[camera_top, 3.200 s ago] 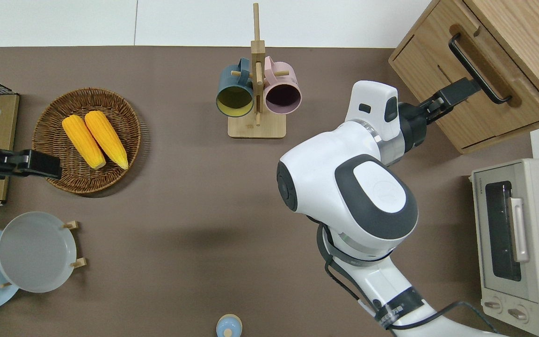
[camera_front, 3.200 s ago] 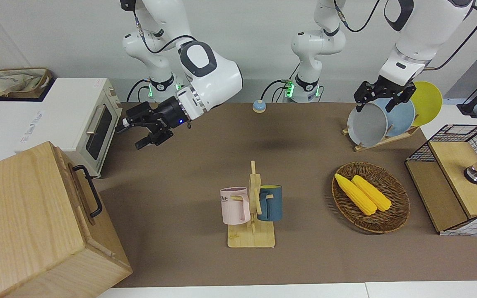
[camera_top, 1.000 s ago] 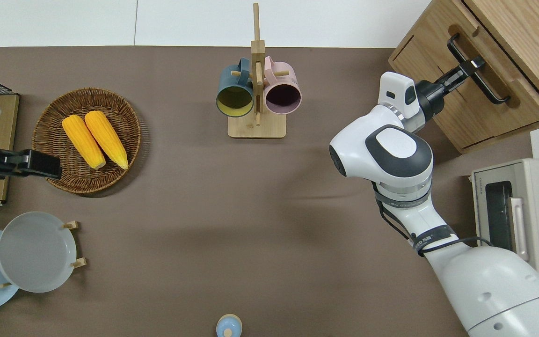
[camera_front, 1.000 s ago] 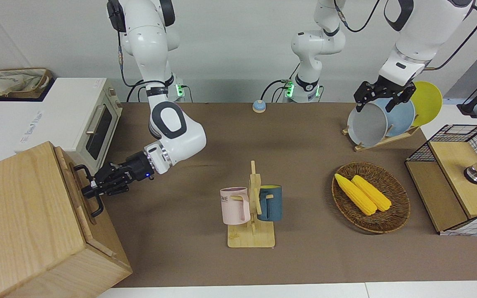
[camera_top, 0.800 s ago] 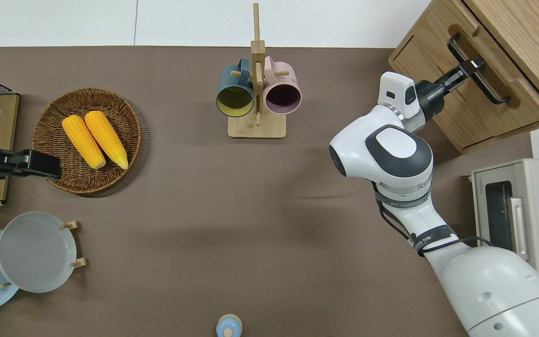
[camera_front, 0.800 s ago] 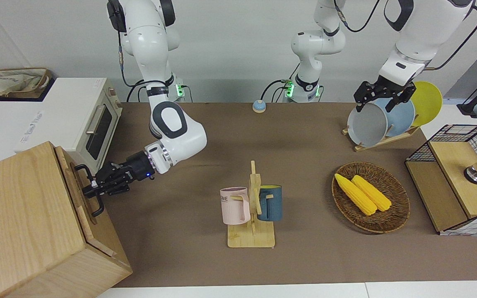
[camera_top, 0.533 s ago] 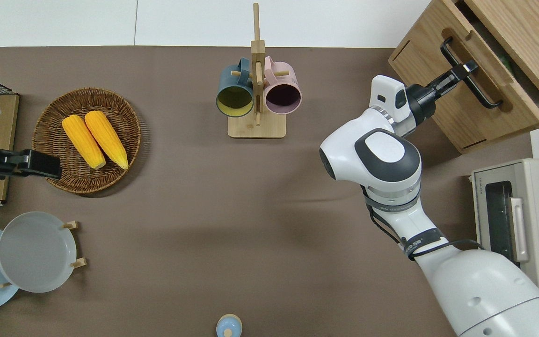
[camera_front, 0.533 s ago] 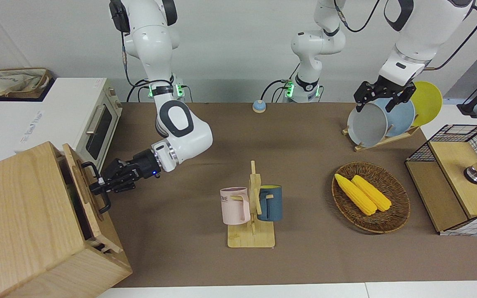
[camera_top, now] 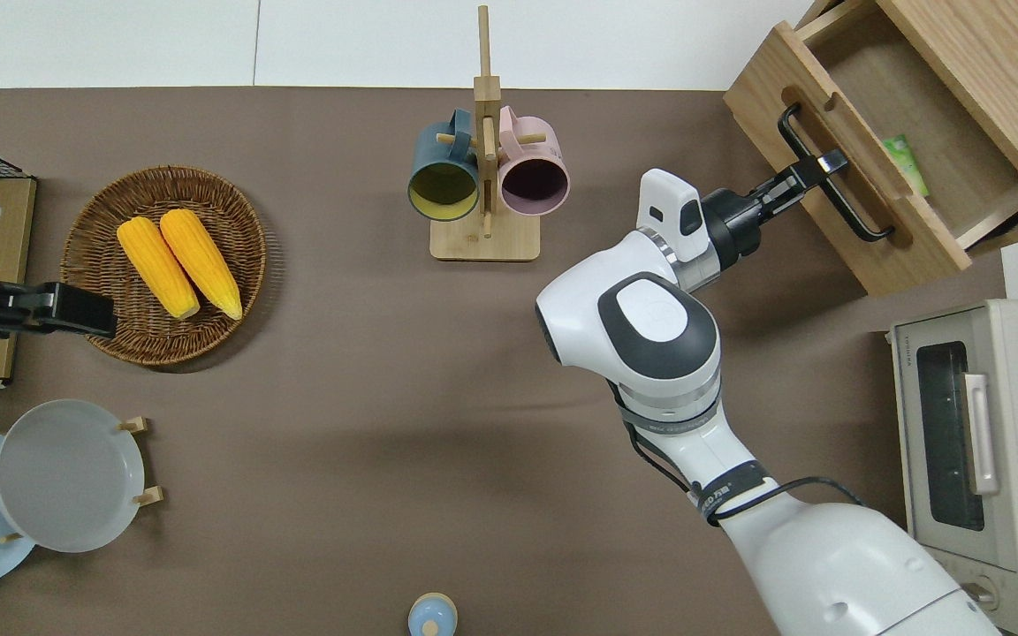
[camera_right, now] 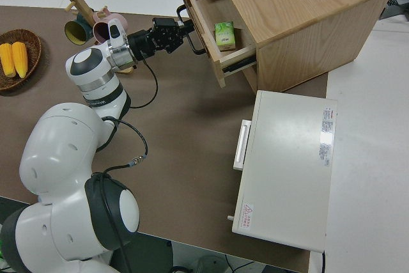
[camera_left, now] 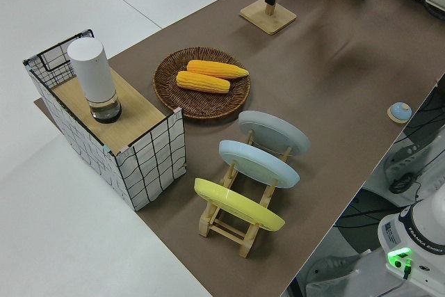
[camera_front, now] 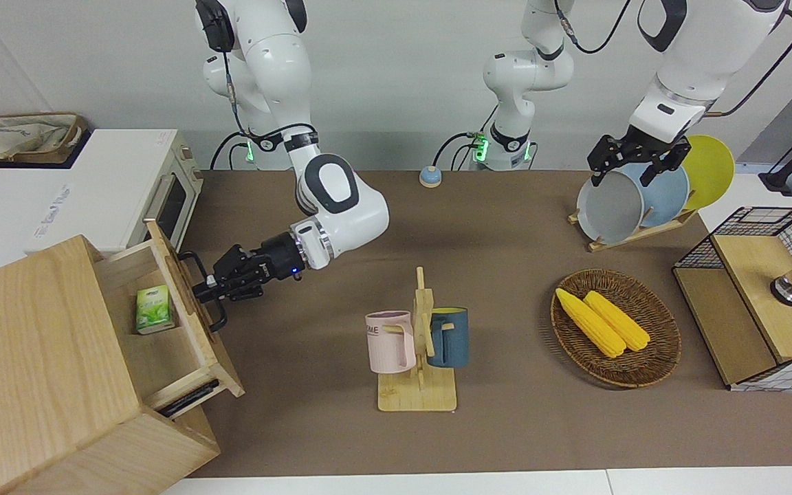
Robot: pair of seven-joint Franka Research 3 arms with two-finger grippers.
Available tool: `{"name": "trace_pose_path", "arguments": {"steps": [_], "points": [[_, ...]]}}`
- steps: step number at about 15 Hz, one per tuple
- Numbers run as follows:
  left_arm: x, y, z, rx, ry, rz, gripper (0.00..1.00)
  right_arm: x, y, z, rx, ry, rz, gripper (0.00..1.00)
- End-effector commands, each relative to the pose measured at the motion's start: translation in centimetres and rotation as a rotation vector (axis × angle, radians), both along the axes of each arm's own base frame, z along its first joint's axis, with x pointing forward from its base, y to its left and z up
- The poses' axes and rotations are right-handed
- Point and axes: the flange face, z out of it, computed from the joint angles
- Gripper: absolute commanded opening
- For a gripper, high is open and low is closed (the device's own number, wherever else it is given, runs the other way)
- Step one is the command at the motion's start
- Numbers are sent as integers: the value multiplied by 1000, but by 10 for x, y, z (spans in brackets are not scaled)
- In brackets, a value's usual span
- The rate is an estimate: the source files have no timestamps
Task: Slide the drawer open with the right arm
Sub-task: 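Pull the handle toward the robot with the right gripper, sliding the drawer out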
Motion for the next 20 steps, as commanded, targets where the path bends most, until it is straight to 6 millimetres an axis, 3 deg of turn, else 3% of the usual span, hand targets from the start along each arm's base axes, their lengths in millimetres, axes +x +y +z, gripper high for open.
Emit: {"name": "trace_pose_path", "arguments": {"steps": [1,8,20], "points": [[2,1,4,16,5,-10,993,-14,48,8,13,18,59,0],[2,1,4,16,5,-10,993,-45,101,10,36,39,55,0],[2,1,4,16,5,-10,993,-68,133,8,32,43,50,0]]}}
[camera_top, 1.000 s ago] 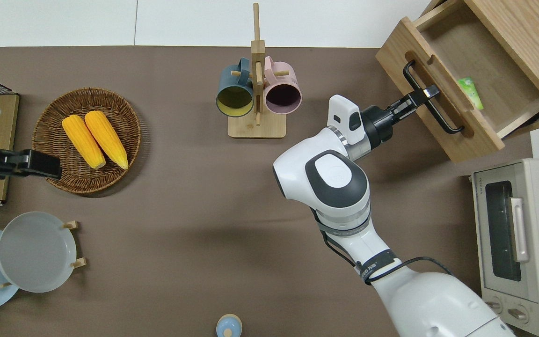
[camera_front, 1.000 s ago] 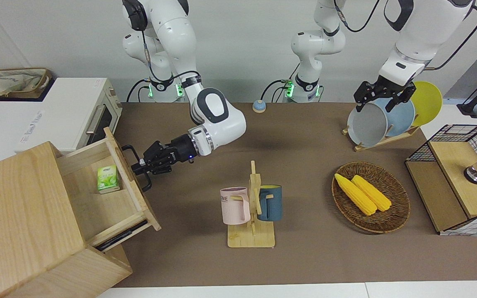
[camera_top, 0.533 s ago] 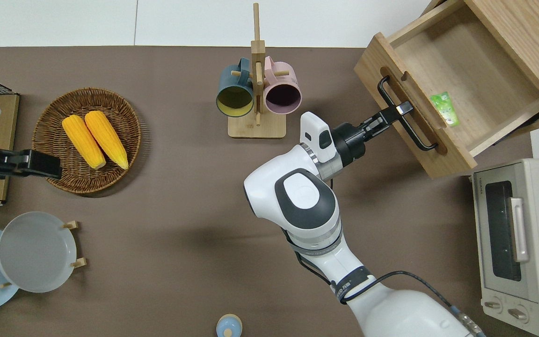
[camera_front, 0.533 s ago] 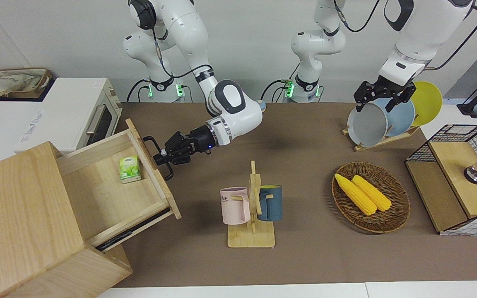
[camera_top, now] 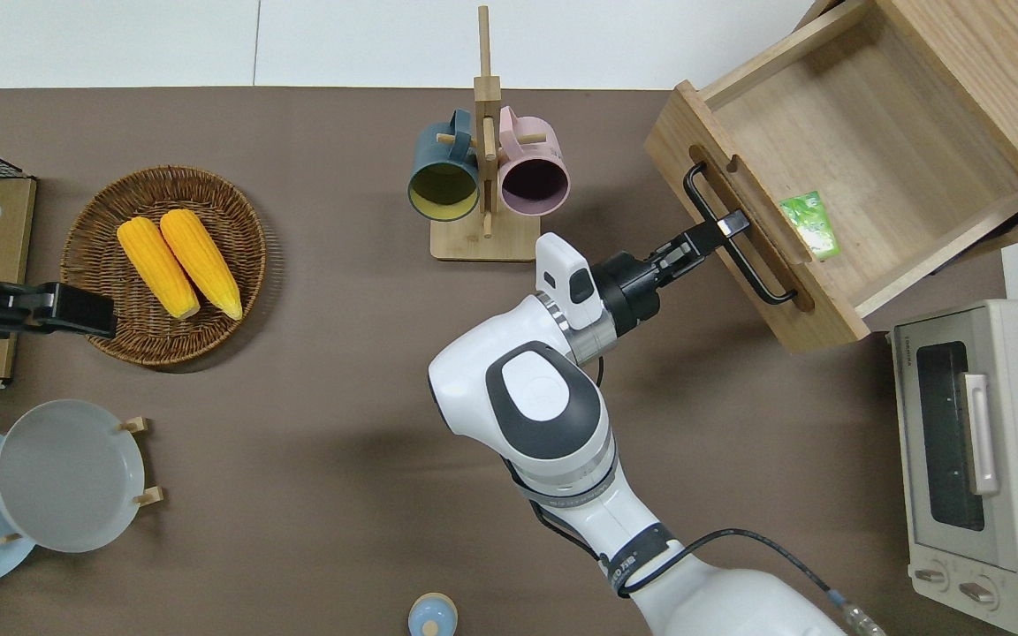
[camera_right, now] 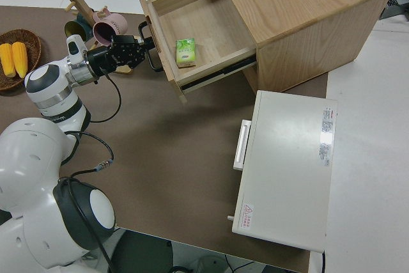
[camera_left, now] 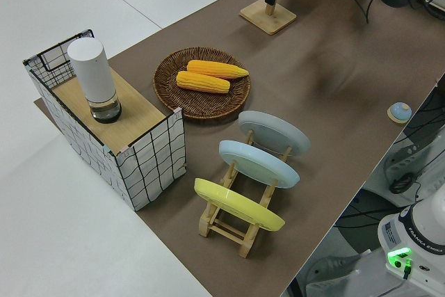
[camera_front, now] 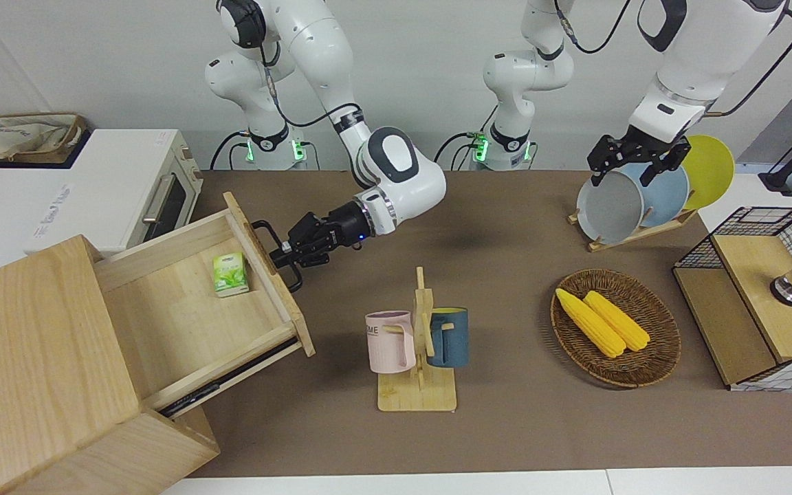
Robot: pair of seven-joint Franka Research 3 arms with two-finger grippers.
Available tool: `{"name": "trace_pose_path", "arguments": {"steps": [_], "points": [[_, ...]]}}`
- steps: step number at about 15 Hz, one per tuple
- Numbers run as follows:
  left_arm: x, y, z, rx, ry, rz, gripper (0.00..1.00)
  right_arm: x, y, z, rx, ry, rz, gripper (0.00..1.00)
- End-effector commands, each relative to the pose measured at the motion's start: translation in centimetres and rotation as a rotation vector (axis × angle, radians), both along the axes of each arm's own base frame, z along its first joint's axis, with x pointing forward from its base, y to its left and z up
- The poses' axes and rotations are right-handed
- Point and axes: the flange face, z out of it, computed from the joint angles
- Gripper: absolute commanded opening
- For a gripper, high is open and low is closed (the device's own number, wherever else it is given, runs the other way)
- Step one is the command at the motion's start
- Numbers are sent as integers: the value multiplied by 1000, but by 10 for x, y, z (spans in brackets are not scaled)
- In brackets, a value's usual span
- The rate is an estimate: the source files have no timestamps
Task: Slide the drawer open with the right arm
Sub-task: 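Pull the handle toward the robot with the right gripper, sliding the drawer out, then open the right gripper and release the drawer handle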
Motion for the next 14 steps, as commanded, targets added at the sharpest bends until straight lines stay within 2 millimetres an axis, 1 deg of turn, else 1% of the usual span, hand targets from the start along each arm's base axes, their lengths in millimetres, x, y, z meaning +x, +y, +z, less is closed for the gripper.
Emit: {"name": "trace_pose_path", "arguments": {"steps": [1,4,5,6,9,10,14], "points": [[2,1,4,16,5,-10,993,-4,23,6,2,24,38,0],[2,1,4,16,5,-10,993,-4,22,5,1,23,37,0],[2,1,4,16,5,-10,993,-4,22,5,2,22,36,58],[2,1,4,16,5,-10,993,-4,22,5,3,21,36,205],[2,1,3,16,6,-10,993,-4,22,6,7,16,35,720],[2,1,3,16,6,-10,993,-3,22,6,12,14,32,972],[2,1,3,16,6,-10,993,-4,22,5,13,14,33,983]]}}
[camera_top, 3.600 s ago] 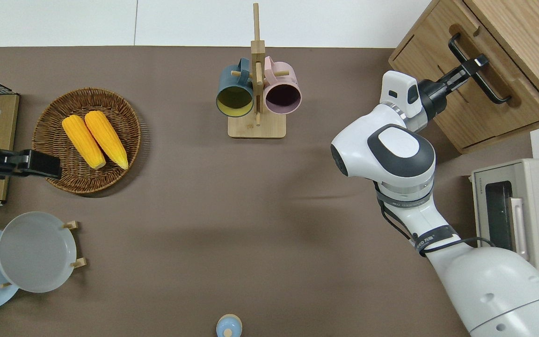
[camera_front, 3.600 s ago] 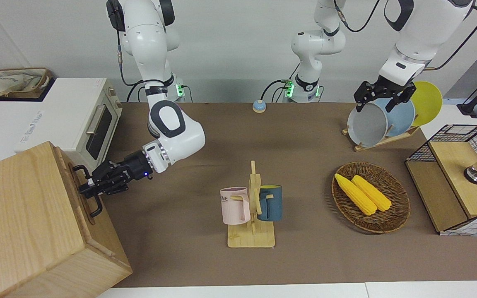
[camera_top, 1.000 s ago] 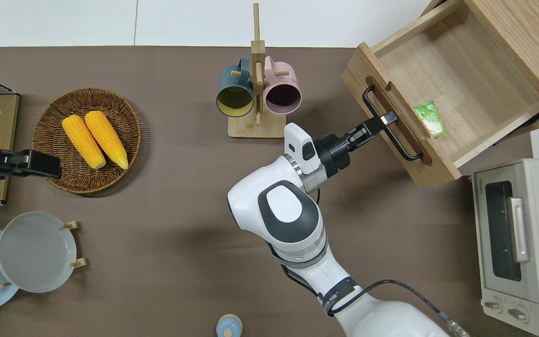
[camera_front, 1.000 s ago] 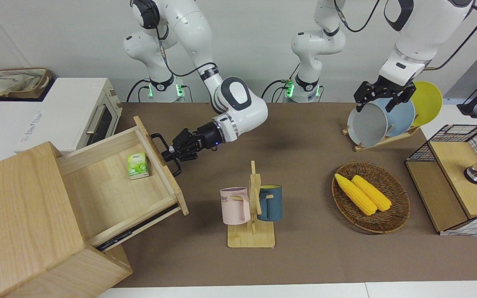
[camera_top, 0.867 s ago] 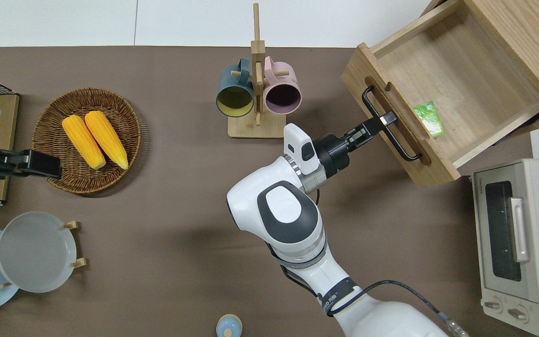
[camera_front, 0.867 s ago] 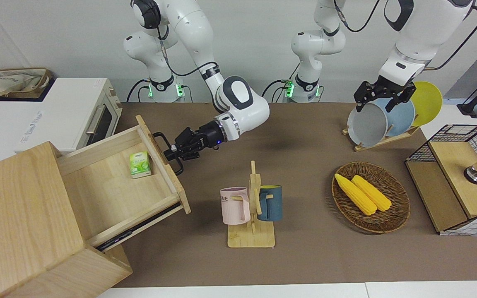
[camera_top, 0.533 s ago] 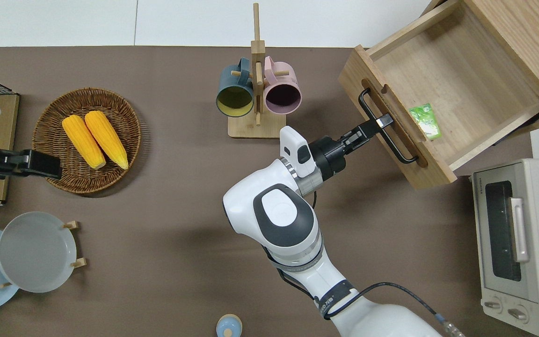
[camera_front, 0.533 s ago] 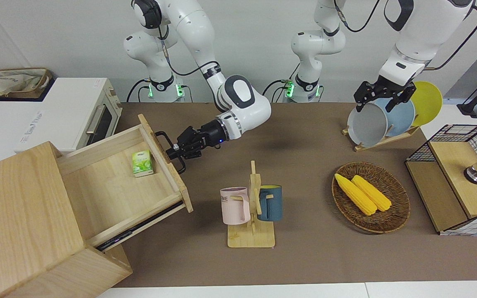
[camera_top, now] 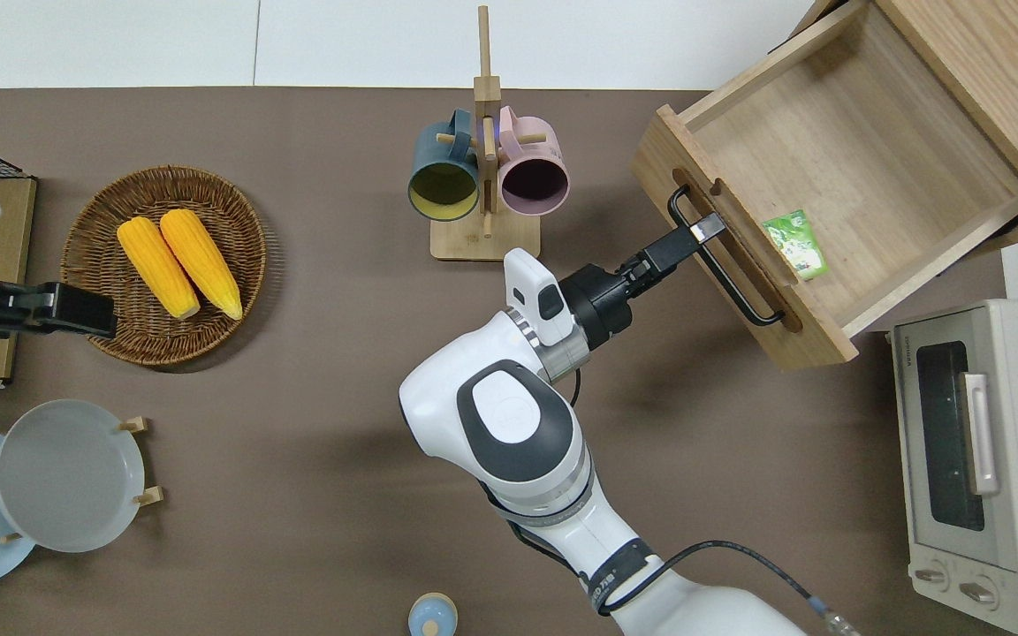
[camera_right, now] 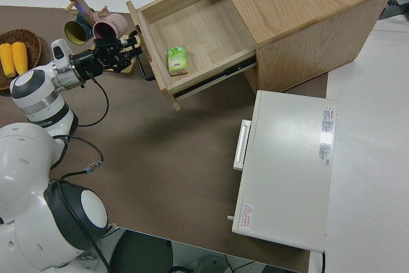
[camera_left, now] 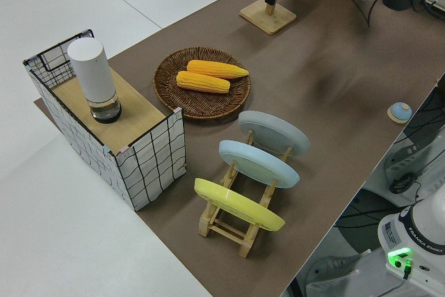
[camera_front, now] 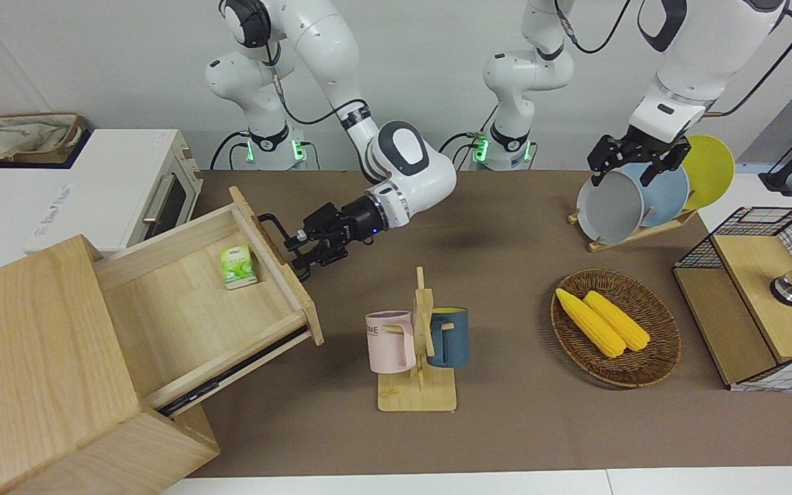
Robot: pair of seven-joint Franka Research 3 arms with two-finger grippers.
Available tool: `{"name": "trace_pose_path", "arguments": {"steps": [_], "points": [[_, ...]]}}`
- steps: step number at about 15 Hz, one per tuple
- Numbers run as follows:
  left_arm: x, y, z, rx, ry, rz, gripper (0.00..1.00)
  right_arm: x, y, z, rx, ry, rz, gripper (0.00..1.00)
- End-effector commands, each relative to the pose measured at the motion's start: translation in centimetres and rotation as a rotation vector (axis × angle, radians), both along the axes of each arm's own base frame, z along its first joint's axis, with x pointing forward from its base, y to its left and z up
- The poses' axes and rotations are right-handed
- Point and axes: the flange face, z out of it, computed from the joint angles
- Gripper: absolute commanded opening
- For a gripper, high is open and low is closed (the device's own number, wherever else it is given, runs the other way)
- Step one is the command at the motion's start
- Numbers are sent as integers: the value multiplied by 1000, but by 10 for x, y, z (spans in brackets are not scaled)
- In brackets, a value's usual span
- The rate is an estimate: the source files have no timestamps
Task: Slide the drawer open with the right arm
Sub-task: 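Open the right gripper and release the drawer handle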
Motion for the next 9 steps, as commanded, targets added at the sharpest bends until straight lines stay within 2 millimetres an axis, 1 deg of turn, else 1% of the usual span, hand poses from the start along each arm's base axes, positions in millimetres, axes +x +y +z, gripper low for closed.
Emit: {"name": "trace_pose_path", "arguments": {"steps": [1,5,7,9], "points": [[2,1,4,16,5,-10,993,4,2,1,3,15,1,983],[2,1,3,16,6,-10,993,4,2,1,5,17,-1,985],[2,1,4,16,5,-10,993,-1,16,11,73,27,-13,983],[2,1,3,16,6,-10,993,-4,23,15,101,31,-15,983]]}}
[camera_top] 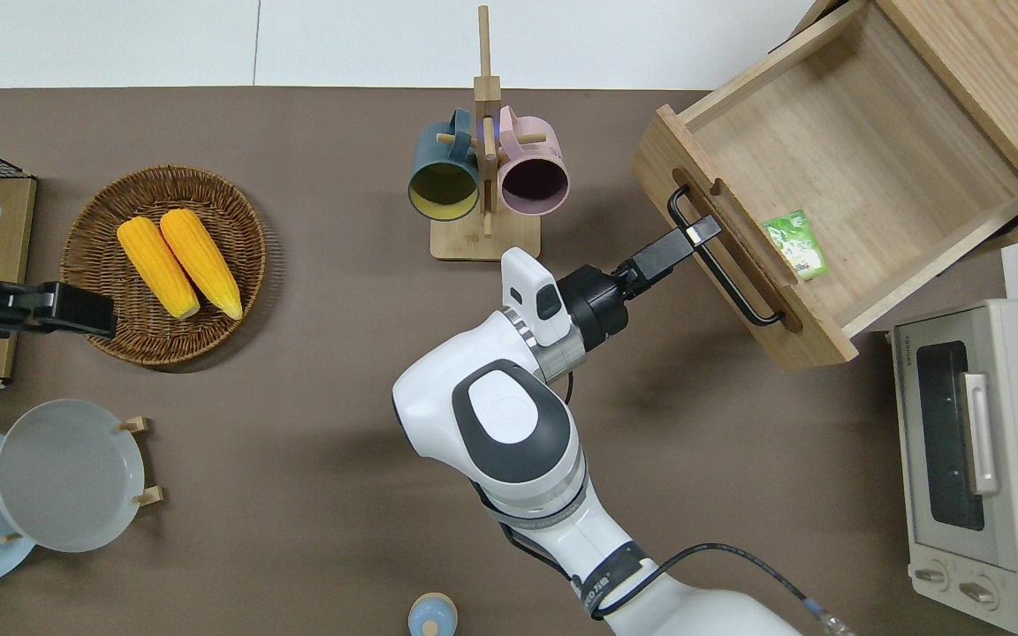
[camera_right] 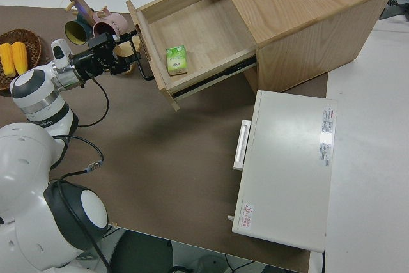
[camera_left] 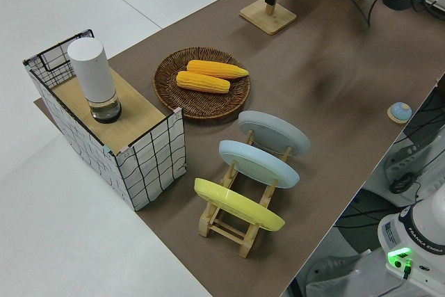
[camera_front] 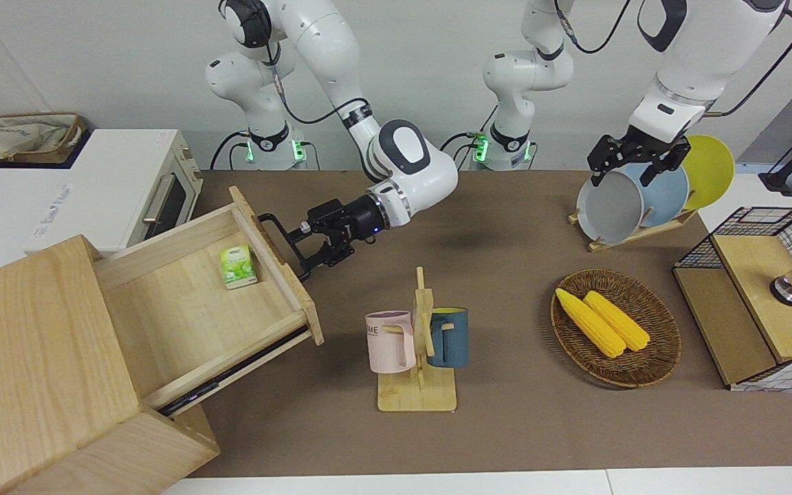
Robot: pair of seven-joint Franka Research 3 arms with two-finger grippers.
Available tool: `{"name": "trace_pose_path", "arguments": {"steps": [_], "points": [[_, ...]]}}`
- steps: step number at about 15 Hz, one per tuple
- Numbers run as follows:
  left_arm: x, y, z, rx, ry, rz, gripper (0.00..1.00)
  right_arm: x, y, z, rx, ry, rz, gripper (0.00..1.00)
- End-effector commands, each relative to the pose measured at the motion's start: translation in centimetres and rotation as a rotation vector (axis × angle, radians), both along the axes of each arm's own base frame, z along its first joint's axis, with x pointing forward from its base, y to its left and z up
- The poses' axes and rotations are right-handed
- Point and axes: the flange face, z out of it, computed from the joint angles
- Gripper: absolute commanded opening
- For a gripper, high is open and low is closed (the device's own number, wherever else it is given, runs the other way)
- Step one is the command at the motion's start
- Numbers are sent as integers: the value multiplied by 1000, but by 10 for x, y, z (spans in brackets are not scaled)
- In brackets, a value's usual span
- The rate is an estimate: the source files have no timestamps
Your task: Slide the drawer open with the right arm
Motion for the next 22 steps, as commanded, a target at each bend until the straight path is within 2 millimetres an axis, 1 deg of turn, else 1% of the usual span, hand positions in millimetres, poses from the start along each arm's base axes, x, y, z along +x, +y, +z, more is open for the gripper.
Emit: {"name": "trace_pose_path", "arguments": {"steps": [1,2,3,5,6,8,11,14,15,17,18,22], "points": [[2,1,4,16,5,-10,993,-4,22,12,61,19,5,983],[2,1,3,16,6,-10,993,-9,29,13,76,27,7,983],[2,1,3,16,6,-10,993,-11,36,19,101,32,7,983],[2,1,3,16,8,-10,993,-12,38,29,144,38,-14,983],[2,1,4,16,5,-10,993,-16,46,38,197,46,-24,983],[2,1,4,16,5,-10,993,-19,54,60,306,59,-51,983],[2,1,4,16,5,-10,993,-24,56,89,440,78,-86,983],[2,1,3,16,6,-10,993,-29,48,117,564,99,-123,983],[2,1,3,16,6,-10,993,-30,43,125,608,109,-143,983],[2,1,4,16,5,-10,993,-30,24,147,721,132,-189,983],[2,1,4,16,5,-10,993,-29,6,165,820,149,-229,983],[2,1,4,16,5,-10,993,-30,-45,211,1076,207,-321,983]]}}
